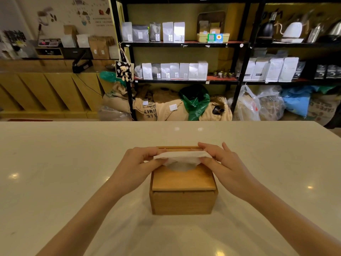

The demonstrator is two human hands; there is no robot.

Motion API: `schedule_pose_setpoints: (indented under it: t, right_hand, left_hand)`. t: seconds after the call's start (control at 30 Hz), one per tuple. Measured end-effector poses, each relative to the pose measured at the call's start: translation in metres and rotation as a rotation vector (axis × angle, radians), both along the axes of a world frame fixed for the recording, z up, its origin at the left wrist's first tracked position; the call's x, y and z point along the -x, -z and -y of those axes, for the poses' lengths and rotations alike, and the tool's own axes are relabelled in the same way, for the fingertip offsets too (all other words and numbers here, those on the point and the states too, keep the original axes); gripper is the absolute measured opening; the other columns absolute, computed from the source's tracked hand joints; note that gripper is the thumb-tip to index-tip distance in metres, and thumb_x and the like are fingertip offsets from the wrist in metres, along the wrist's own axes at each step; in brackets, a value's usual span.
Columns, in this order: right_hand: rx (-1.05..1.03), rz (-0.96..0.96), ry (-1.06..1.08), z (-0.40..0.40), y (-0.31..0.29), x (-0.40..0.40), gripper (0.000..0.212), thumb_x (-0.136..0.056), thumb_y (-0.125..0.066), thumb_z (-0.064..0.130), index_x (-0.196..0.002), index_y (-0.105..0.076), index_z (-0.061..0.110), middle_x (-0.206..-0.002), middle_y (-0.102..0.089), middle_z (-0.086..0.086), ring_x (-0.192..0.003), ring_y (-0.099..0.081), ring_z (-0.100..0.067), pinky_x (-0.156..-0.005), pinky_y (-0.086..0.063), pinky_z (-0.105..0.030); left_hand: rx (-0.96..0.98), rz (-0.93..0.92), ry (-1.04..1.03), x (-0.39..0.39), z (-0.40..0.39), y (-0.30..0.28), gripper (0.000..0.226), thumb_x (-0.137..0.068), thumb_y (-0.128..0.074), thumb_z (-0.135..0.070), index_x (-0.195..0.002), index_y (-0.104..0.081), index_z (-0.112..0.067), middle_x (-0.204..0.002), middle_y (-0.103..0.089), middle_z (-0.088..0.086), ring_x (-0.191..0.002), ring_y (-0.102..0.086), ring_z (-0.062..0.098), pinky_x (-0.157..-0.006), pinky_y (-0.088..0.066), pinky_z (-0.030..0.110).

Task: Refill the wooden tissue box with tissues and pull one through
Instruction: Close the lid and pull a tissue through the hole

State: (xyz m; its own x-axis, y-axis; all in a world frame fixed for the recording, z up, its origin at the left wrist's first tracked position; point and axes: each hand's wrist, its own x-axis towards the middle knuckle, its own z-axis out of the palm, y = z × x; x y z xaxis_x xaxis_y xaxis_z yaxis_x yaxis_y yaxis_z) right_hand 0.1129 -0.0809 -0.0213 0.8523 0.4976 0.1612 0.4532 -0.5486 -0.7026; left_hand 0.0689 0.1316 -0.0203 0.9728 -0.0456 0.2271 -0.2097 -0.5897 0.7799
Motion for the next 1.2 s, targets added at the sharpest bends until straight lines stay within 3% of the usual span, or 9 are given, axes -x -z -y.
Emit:
schedule_pose_setpoints:
  t: [0.23, 0.33, 0.47, 0.53, 0.63, 0.73, 0.83, 1.0, 1.2]
  right_hand:
    - [-0.09, -0.023, 0.017, -0.002, 0.003, 0.007, 0.029, -0.095, -0.04, 0.025, -0.091, -0.05, 0.052, -0.103, -0.033, 0.047, -0.103, -0.027, 0.031, -0.112, 0.006, -0.025]
    - [-0.122, -0.011, 0.073, -0.005, 0.004, 0.009, 0.025, -0.095, -0.04, 0.025, -0.09, -0.055, 0.044, -0.111, -0.043, 0.036, -0.118, -0.036, 0.012, -0.114, 0.005, -0.026]
    - [-0.124, 0.024, 0.14, -0.01, 0.006, 0.01, 0.025, -0.097, -0.036, 0.025, -0.109, -0.058, 0.028, -0.114, -0.047, 0.022, -0.095, -0.031, 0.035, -0.111, 0.008, -0.02]
    - [-0.124, 0.034, 0.142, -0.011, 0.007, 0.01, 0.022, -0.097, -0.038, 0.025, -0.101, -0.058, 0.032, -0.109, -0.05, 0.024, -0.095, -0.038, 0.023, -0.112, 0.006, -0.022]
    - [-0.211, -0.018, 0.179, -0.012, 0.006, 0.01, 0.028, -0.094, -0.044, 0.031, -0.088, -0.068, 0.018, -0.093, -0.062, 0.026, -0.086, -0.053, 0.011, -0.111, -0.016, -0.026]
    - [-0.395, -0.191, 0.246, -0.011, 0.0, 0.006, 0.04, -0.092, -0.047, 0.035, -0.092, -0.072, 0.004, -0.094, -0.07, 0.006, -0.077, -0.062, 0.001, -0.074, -0.045, -0.011]
    - [-0.381, -0.266, 0.154, -0.006, -0.007, 0.005, 0.038, -0.088, -0.047, 0.048, -0.093, -0.072, 0.02, -0.092, -0.069, 0.015, -0.086, -0.059, 0.007, -0.071, -0.04, -0.002]
    - [-0.054, -0.079, 0.034, -0.003, -0.007, 0.009, 0.064, -0.057, -0.066, 0.066, -0.113, -0.045, 0.042, -0.104, -0.056, 0.035, -0.111, -0.043, 0.013, -0.116, -0.004, -0.038]
    - [0.25, 0.323, 0.021, -0.01, -0.007, 0.011, 0.043, -0.085, -0.055, 0.047, -0.124, -0.05, 0.029, -0.121, -0.053, 0.018, -0.119, -0.037, 0.004, -0.115, 0.015, -0.037]
  left_hand:
    - [-0.065, 0.106, -0.118, 0.009, 0.014, 0.013, 0.018, -0.086, -0.045, -0.051, -0.071, -0.054, -0.047, -0.071, -0.059, -0.021, -0.073, -0.059, -0.005, -0.118, -0.018, 0.04]
    - [0.012, 0.114, -0.174, 0.01, 0.018, 0.013, 0.013, -0.086, -0.048, -0.045, -0.074, -0.053, -0.048, -0.058, -0.059, -0.023, -0.066, -0.056, -0.003, -0.118, -0.02, 0.041]
    - [0.047, 0.099, -0.183, 0.007, 0.016, 0.01, 0.048, -0.092, -0.052, -0.02, -0.052, -0.053, -0.046, -0.048, -0.056, -0.026, -0.055, -0.051, -0.005, -0.113, -0.027, 0.037]
    - [0.113, 0.079, -0.174, 0.004, 0.013, 0.012, 0.041, -0.09, -0.052, -0.034, -0.049, -0.059, -0.038, -0.048, -0.054, -0.017, -0.053, -0.046, 0.001, -0.087, -0.04, 0.038]
    - [0.244, -0.001, -0.152, 0.0, 0.008, 0.017, 0.034, -0.09, -0.052, -0.034, -0.067, -0.068, -0.014, -0.067, -0.057, 0.007, -0.066, -0.046, 0.012, -0.066, -0.033, 0.032]
    - [0.363, -0.057, -0.156, -0.002, 0.007, 0.014, 0.043, -0.089, -0.052, -0.035, -0.082, -0.07, 0.003, -0.077, -0.066, 0.013, -0.071, -0.058, 0.01, -0.069, -0.042, 0.02]
    - [0.431, -0.087, -0.22, -0.006, 0.009, 0.01, 0.048, -0.089, -0.049, -0.037, -0.083, -0.071, 0.005, -0.079, -0.068, 0.002, -0.064, -0.059, -0.01, -0.056, -0.04, -0.005]
    - [0.407, -0.051, -0.261, -0.011, 0.014, 0.009, 0.036, -0.09, -0.048, -0.036, -0.067, -0.068, -0.018, -0.068, -0.063, -0.013, -0.054, -0.055, -0.021, -0.05, -0.036, -0.007]
    - [0.425, -0.023, -0.294, -0.012, 0.012, 0.011, 0.047, -0.089, -0.051, -0.037, -0.081, -0.072, 0.004, -0.076, -0.068, 0.002, -0.055, -0.055, -0.014, -0.053, -0.038, -0.004]
